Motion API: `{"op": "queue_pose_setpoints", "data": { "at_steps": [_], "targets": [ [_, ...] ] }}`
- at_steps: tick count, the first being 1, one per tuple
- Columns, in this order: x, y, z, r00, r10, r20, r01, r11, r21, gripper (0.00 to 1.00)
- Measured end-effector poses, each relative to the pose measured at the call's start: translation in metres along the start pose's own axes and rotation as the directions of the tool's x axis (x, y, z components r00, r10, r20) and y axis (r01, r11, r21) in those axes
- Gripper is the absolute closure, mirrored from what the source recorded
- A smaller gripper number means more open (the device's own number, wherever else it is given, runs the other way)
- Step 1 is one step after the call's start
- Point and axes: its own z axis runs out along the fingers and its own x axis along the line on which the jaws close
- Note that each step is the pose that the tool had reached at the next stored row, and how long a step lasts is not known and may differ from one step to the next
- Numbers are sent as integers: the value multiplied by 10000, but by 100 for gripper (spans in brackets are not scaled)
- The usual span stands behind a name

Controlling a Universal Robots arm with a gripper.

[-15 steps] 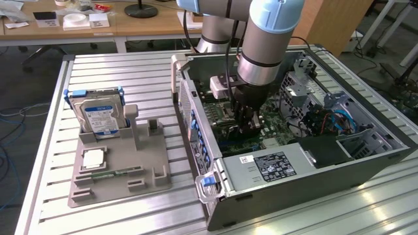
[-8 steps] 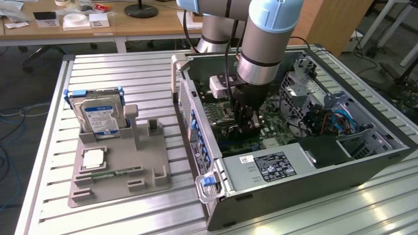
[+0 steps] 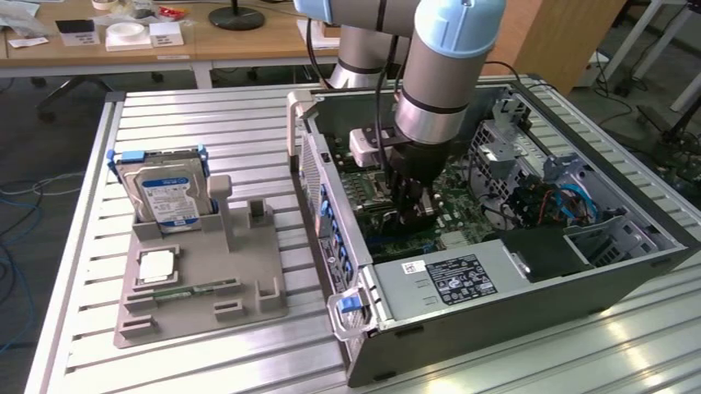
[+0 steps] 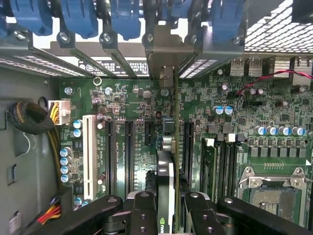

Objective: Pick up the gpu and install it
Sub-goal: 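Insert the gpu into the slot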

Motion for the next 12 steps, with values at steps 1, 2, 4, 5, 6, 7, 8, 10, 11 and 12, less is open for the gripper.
{"op": "queue_pose_setpoints", "data": {
  "at_steps": [1, 2, 4, 5, 6, 7, 8, 10, 11, 12],
  "targets": [
    [0, 0, 0, 10000, 0, -1, 0, 10000, 0, 73],
    [0, 0, 0, 10000, 1, 0, -1, 10000, 0, 73],
    [-1, 1, 0, 10000, 2, 2, -2, 10000, -3, 73],
    [0, 1, 0, 10000, 2, 2, -2, 10000, -3, 73],
    [0, 1, 1, 10000, 2, 2, -2, 10000, -3, 73],
    [0, 1, 1, 10000, 2, 3, -2, 10000, -3, 73],
    [0, 1, 1, 10000, 2, 2, -2, 10000, -3, 73],
    [-1, 1, 1, 10000, 2, 3, -2, 10000, -3, 73],
    [-1, 1, 1, 10000, 2, 3, -2, 10000, -3, 73],
    [-3, 5, 6, 10000, 8, 24, -8, 10000, -7, 73]
  ]
}}
